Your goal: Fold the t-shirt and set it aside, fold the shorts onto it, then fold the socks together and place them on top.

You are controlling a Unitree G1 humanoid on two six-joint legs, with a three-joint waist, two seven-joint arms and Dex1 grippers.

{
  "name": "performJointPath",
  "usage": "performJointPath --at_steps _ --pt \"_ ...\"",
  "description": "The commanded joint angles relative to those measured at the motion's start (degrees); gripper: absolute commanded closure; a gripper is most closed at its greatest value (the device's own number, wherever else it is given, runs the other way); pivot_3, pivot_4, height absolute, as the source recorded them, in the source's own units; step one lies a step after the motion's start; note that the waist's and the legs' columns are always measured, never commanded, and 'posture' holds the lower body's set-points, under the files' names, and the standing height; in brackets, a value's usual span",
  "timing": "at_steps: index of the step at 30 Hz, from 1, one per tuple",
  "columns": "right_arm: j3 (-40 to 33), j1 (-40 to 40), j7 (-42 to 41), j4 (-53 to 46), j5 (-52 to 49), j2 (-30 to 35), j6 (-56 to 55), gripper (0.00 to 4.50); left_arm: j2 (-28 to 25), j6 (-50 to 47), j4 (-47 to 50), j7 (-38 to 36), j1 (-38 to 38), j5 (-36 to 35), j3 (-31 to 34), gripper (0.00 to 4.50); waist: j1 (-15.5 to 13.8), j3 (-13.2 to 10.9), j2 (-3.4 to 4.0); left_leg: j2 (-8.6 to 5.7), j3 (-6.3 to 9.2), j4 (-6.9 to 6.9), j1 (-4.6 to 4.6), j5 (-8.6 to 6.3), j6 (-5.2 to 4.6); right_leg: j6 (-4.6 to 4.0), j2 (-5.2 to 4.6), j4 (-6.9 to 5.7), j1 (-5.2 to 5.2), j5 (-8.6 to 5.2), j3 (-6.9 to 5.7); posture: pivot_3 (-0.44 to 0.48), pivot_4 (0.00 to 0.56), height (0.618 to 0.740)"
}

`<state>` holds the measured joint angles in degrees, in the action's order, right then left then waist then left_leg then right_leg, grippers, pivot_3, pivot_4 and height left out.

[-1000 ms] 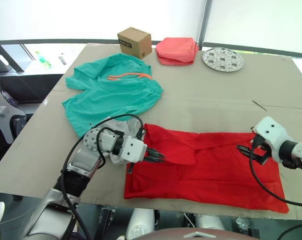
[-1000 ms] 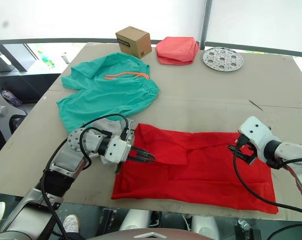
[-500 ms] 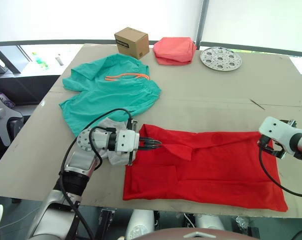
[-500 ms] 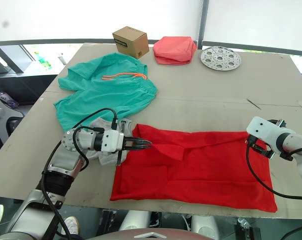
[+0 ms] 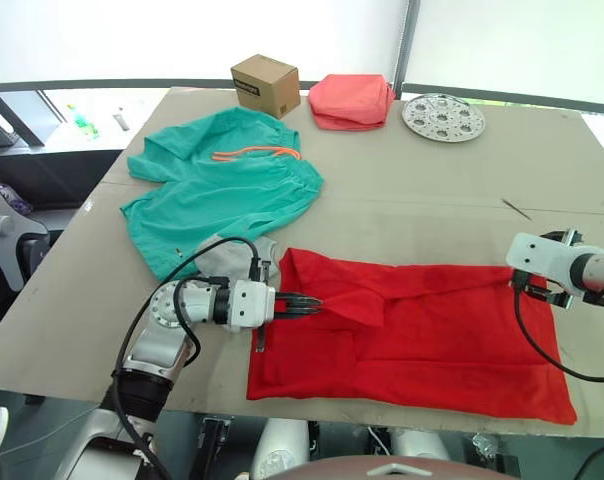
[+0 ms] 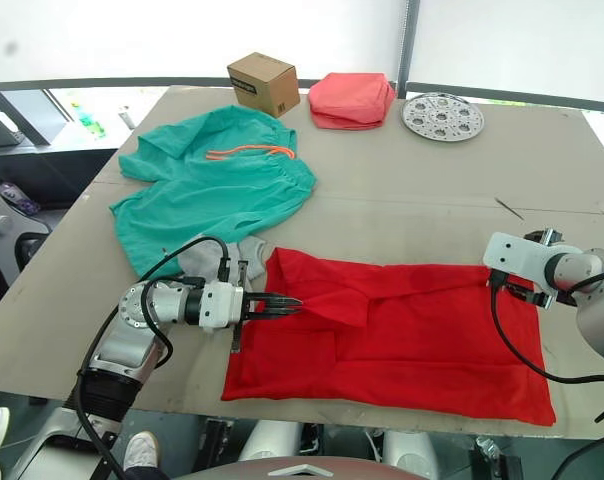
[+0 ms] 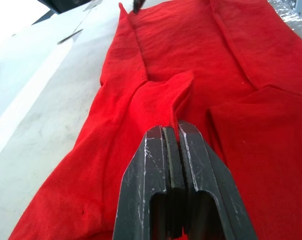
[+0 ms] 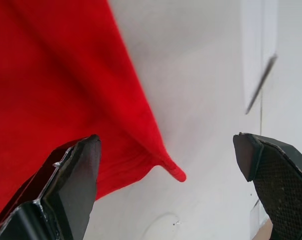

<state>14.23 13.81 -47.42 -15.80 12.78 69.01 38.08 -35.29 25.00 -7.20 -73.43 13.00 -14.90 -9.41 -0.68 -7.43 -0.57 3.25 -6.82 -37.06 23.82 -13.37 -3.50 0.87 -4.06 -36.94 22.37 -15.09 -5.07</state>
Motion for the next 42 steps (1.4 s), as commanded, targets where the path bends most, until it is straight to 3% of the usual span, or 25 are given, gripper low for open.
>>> performJointPath --at_steps 1,7,8,9,21,25,28,29,42 --pt "-0.7 0.61 -3.39 -1.54 2.1 2.84 -0.48 0.0 0.68 0.93 2.79 1.88 -0.58 -0.12 0.51 4.47 0.01 -0.01 0.01 0.0 0.0 0.0 0.0 -0.01 -0.01 0.0 0.0 0.0 0.0 0.0 0.0 0.0 0.15 0.74" --pt "-0.45 1.15 -4.71 -1.66 4.52 1.93 -2.15 0.0 1.47 0.59 3.95 3.68 -1.08 0.33 -0.07 4.47 0.03 -0.01 0.02 0.0 -0.01 -0.01 -0.01 0.0 0.01 0.0 -0.01 0.0 0.0 0.0 0.01 0.0 0.15 0.74" --pt "-0.13 1.97 -5.11 -1.87 4.74 1.29 -1.88 0.25 1.5 0.57 4.05 3.8 -1.13 0.31 -0.12 4.49 0.03 -0.01 0.02 0.0 -0.01 -0.01 -0.01 0.01 0.02 0.0 0.0 0.0 0.0 0.0 0.01 0.0 0.15 0.74" --pt "0.31 2.85 -5.16 -1.7 5.1 0.56 -1.87 0.83 1.61 0.57 4.26 4.01 -1.25 0.41 -0.25 4.5 0.03 0.0 0.02 0.0 -0.01 -0.01 -0.01 0.01 0.02 0.0 -0.01 0.0 0.0 0.0 0.01 0.0 0.15 0.74" --pt "5.22 8.09 -9.84 2.67 10.67 -1.63 -5.07 0.83 2.06 0.05 7.55 6.18 -2.69 1.21 -1.47 4.5 0.08 -0.02 0.04 0.0 -0.02 -0.02 -0.01 0.08 0.14 -0.01 0.0 0.0 -0.01 0.0 0.01 0.0 0.15 0.74" --pt "6.81 10.78 -11.8 4.58 12.58 -3.29 -5.59 2.09 1.76 -0.29 8.43 6.91 -3.16 0.97 -1.33 4.5 0.19 -0.03 0.06 0.0 -0.04 -0.02 -0.02 0.08 0.14 -0.01 0.0 0.0 0.0 0.0 0.02 0.0 0.15 0.74" --pt "6.14 10.6 -12.68 5.0 12.74 -3.37 -6.01 3.61 1.87 -2.12 9.61 8.16 -3.49 0.45 -0.95 4.5 0.11 -0.03 0.07 0.01 -0.03 -0.01 -0.02 0.1 0.17 -0.01 0.01 0.0 0.0 0.01 0.01 0.0 0.15 0.74" --pt "5.62 10.46 -13.19 4.78 12.5 -3.27 -5.81 4.33 1.87 -2.97 10.08 8.53 -3.47 0.06 -0.75 4.5 0.07 -0.03 0.07 0.01 -0.03 -0.01 -0.01 0.1 0.18 -0.01 0.01 0.0 -0.01 0.01 0.01 0.0 0.15 0.74" --pt "-7.14 5.05 -19.09 -1.84 3.5 1.52 -0.81 4.44 0.8 -10.7 10.08 6.82 1.9 -3.83 0.8 4.5 0.02 -0.04 0.09 0.0 -0.03 -0.05 -0.01 0.1 0.17 0.0 0.01 -0.03 -0.02 0.01 0.01 0.0 0.15 0.74"
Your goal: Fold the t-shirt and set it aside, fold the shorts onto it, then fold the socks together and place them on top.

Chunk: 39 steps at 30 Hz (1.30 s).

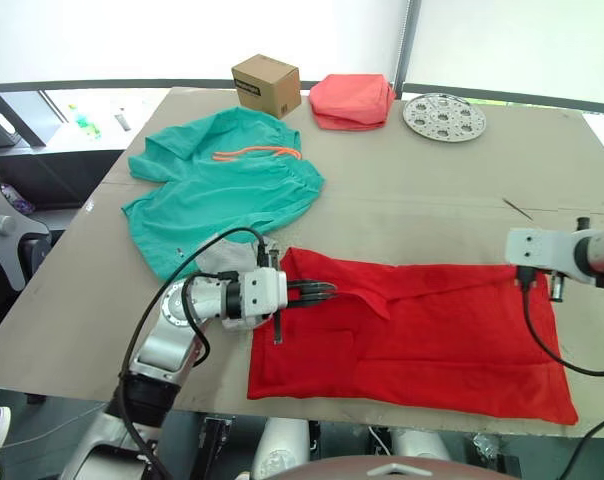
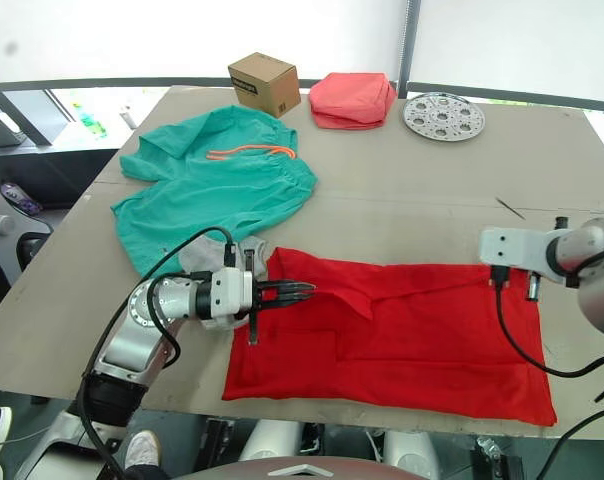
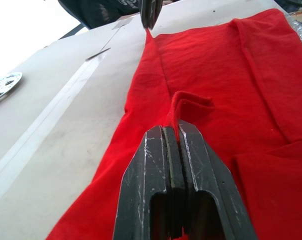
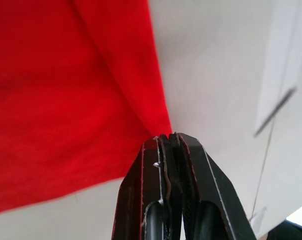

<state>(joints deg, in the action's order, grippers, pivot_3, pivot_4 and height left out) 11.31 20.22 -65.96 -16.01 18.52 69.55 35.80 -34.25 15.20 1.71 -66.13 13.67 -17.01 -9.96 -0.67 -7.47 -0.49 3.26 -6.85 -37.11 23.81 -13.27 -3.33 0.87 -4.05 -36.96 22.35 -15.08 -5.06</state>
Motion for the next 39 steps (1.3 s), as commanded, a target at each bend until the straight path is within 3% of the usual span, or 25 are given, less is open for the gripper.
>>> performJointPath --at_steps 1,7,11,23,39 --pt "-4.78 -1.79 -0.56 -1.82 -2.69 0.97 1.83 4.44 -0.23 -1.08 1.01 -0.67 1.44 -1.86 1.53 4.5 0.02 0.0 0.0 0.0 0.0 0.0 0.0 0.0 0.01 0.0 0.0 0.0 0.0 0.0 0.0 0.0 0.15 0.74" --pt "-4.07 -1.49 -1.47 -1.18 -6.62 -0.85 2.22 4.44 0.4 -2.47 0.87 -0.58 3.06 -1.97 1.73 4.5 0.14 0.0 0.0 0.0 -0.01 0.0 -0.01 0.01 0.02 0.0 0.02 -0.02 -0.02 0.0 0.02 0.0 0.15 0.74" --pt "1.58 4.33 -1.13 3.65 -3.97 -3.57 -1.01 2.68 0.71 -3.91 2.59 -0.16 3.65 -2.0 1.49 4.5 0.43 0.0 0.0 -0.01 -0.04 -0.04 -0.04 0.0 -0.01 0.01 0.02 -0.02 -0.02 0.0 0.06 0.0 0.15 0.74" --pt "12.32 15.18 -5.26 19.61 5.51 -4.16 -16.27 2.68 0.51 -6.81 8.29 2.76 1.63 -1.05 1.73 4.5 1.04 -0.01 0.01 -0.01 -0.18 -0.03 -0.06 0.04 0.05 0.01 0.07 -0.06 -0.02 0.0 0.15 0.0 0.15 0.74" --pt "12.68 16.62 -6.54 26.23 9.68 -7.47 -19.64 2.68 0.5 -8.15 10.88 5.08 0.84 -0.31 1.48 4.5 1.27 -0.01 0.02 -0.01 -0.26 -0.06 -0.09 0.04 0.06 0.02 0.06 -0.13 -0.02 0.01 0.21 0.0 0.15 0.74"
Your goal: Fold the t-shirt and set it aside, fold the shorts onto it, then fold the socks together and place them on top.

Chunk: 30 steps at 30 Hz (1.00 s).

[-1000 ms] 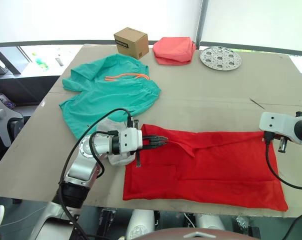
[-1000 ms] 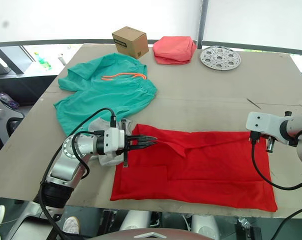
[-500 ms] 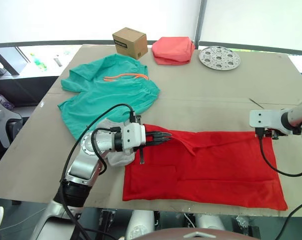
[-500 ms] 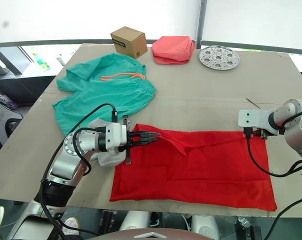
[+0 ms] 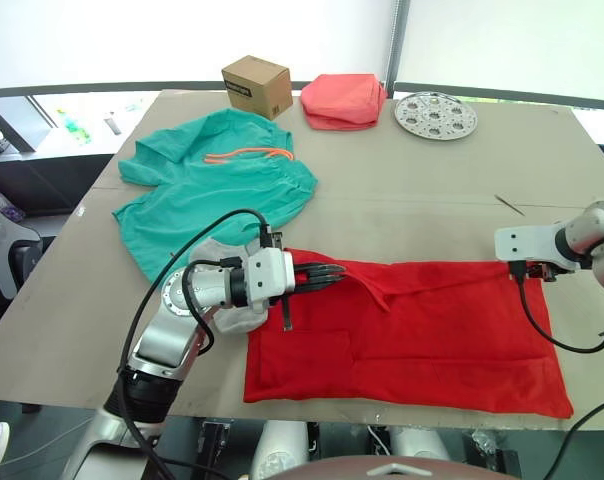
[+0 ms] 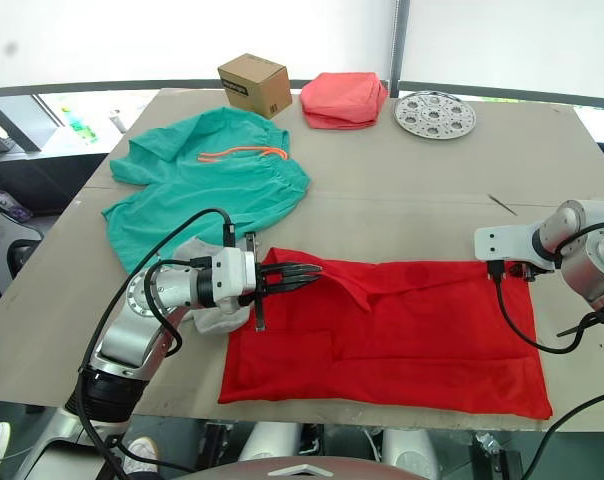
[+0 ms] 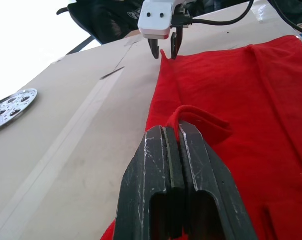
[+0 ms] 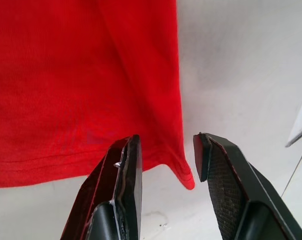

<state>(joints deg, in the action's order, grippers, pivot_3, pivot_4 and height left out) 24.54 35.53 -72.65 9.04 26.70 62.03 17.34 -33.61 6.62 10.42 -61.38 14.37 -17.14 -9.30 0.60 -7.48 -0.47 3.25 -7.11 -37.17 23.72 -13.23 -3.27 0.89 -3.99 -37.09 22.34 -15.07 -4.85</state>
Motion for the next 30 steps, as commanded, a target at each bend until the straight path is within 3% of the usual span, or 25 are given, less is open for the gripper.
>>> performJointPath --at_steps 1,4,8,9,18,23,30 --pt "-0.55 1.44 0.32 1.84 1.76 -0.21 -1.37 2.68 -0.15 0.5 2.1 0.29 0.2 -0.13 0.78 4.5 0.0 0.0 0.0 0.0 -0.01 0.0 0.0 0.0 0.0 0.0 0.0 0.0 0.0 0.0 0.0 0.0 0.15 0.74" --pt "-0.68 1.73 0.93 3.65 2.39 -1.07 -2.12 2.68 -0.23 0.67 1.93 0.16 0.31 -0.08 0.83 4.5 0.03 0.0 0.0 0.0 -0.04 0.0 -0.01 0.0 0.0 0.0 0.0 0.0 0.0 0.0 0.03 0.0 0.15 0.74" --pt "-0.92 2.4 1.98 5.61 3.28 -2.36 -3.05 4.4 -0.56 0.81 1.84 -0.04 0.2 -0.16 1.14 4.5 0.04 0.0 0.0 0.0 -0.08 0.0 -0.02 0.0 0.0 0.0 0.02 -0.04 0.01 0.0 0.06 0.0 0.15 0.74" --pt "-0.98 2.47 1.94 5.78 3.4 -2.48 -3.21 4.46 -0.59 0.84 1.82 -0.05 0.19 -0.15 1.17 4.5 0.02 0.0 0.0 0.01 -0.09 0.0 -0.03 0.0 0.0 0.0 0.02 -0.04 0.01 0.0 0.06 0.0 0.15 0.74" --pt "-5.79 -0.37 -0.03 -2.1 0.94 0.17 1.79 4.46 -0.68 0.96 0.38 0.65 0.27 -0.52 2.28 4.5 -0.01 -0.01 0.02 0.02 -0.09 0.0 -0.03 0.0 0.0 0.0 0.01 -0.04 0.02 0.0 0.07 0.0 0.15 0.74" --pt "-11.43 -4.21 -0.21 -9.09 -1.26 3.42 7.28 4.46 0.58 -0.44 -6.43 2.65 5.04 -2.36 6.12 4.5 -0.17 -0.01 0.02 0.01 -0.06 -0.02 -0.02 0.0 0.0 0.0 -0.01 -0.06 0.01 0.0 0.04 0.0 0.15 0.74" --pt "-12.8 -5.12 2.66 -10.62 -1.52 3.12 8.86 4.46 0.77 3.21 -19.07 0.35 14.22 -0.03 7.35 4.5 -0.01 -0.02 0.01 0.0 -0.13 -0.05 -0.02 0.0 -0.01 0.02 0.01 -0.1 0.02 0.01 -0.02 0.0 0.15 0.74"
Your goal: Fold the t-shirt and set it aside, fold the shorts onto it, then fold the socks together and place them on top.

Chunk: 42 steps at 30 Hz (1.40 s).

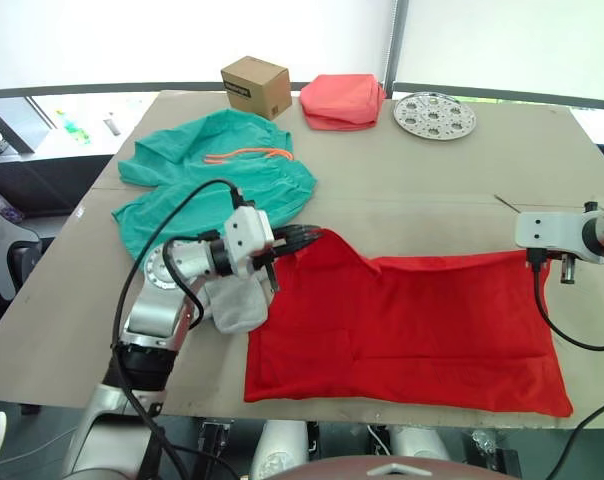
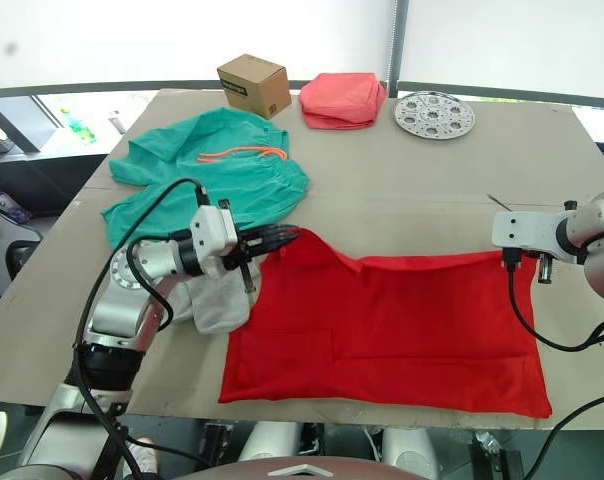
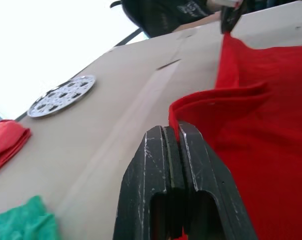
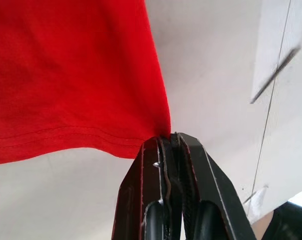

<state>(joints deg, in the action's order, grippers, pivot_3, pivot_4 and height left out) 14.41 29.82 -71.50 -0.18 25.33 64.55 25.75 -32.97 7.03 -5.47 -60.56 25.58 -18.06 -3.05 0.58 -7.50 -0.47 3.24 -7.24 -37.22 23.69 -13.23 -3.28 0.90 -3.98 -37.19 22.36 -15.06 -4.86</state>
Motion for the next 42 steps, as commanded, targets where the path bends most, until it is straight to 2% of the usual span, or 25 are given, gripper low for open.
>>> performJointPath --at_steps 1,4,9,15,22,31,36,42 --pt "-2.92 0.43 1.74 -1.96 -0.54 0.45 1.0 4.46 0.05 4.22 -5.3 -0.69 4.65 1.9 0.91 4.5 0.01 0.0 0.0 0.0 -0.01 0.0 0.0 0.0 0.0 0.0 0.02 -0.01 0.0 0.0 -0.02 0.0 0.15 0.74" --pt "-4.37 -2.02 1.51 -6.33 -2.28 0.27 4.01 4.46 -0.3 6.55 -8.47 -2.42 7.33 2.53 0.79 4.5 -0.01 0.0 0.0 0.01 -0.04 0.01 0.0 0.0 0.01 0.0 0.05 -0.01 0.01 0.0 -0.02 0.0 0.15 0.74" --pt "-7.33 -11.82 1.49 -17.02 -4.05 0.91 9.43 4.46 -1.95 8.58 -3.58 -7.11 1.1 2.62 -1.2 4.5 0.03 0.02 -0.01 0.03 -0.02 0.04 0.01 0.0 0.02 0.09 0.02 -0.01 0.01 -0.05 0.06 0.0 0.15 0.74" --pt "-8.06 -17.33 2.73 -22.98 -5.37 1.01 15.47 4.46 -3.39 10.52 -2.23 -9.0 -3.48 3.71 -2.06 4.5 0.04 0.01 -0.02 0.03 0.03 0.01 0.01 -0.02 0.01 0.1 -0.04 -0.07 0.06 -0.07 0.09 0.0 0.15 0.74" --pt "-9.05 -19.44 5.34 -21.69 -5.83 2.73 16.95 4.46 -5.71 14.4 -9.27 -11.93 -2.51 4.66 -1.51 4.5 -0.02 0.01 -0.02 -0.01 0.09 -0.06 0.02 -0.05 -0.07 0.05 -0.14 -0.07 0.07 -0.06 0.1 0.0 0.15 0.74" --pt "-8.84 -18.45 8.29 -17.6 -7.08 3.69 15.18 4.46 -5.39 18.01 -16.85 -13.22 1.95 4.73 -1.08 4.5 -0.02 0.01 -0.03 0.01 0.09 0.01 0.06 -0.03 -0.04 0.07 -0.06 -0.14 0.1 -0.07 0.06 0.0 0.15 0.74" --pt "-8.87 -21.8 7.01 -20.34 -9.21 4.76 15.5 4.46 -6.01 19.15 -12.98 -15.85 -2.59 4.22 -2.45 4.5 0.03 0.01 -0.03 0.01 0.05 0.01 0.04 -0.04 -0.04 0.07 -0.07 -0.16 0.11 -0.07 0.12 0.0 0.15 0.74" --pt "-8.62 -23.33 7.88 -21.91 -10.56 4.68 16.71 4.46 -6.3 19.8 -9.71 -15.51 -7.03 5.28 -3.08 4.5 0.02 0.01 -0.03 0.04 0.06 0.02 0.06 -0.05 -0.05 0.07 -0.08 -0.21 0.18 -0.08 0.12 0.0 0.15 0.74"
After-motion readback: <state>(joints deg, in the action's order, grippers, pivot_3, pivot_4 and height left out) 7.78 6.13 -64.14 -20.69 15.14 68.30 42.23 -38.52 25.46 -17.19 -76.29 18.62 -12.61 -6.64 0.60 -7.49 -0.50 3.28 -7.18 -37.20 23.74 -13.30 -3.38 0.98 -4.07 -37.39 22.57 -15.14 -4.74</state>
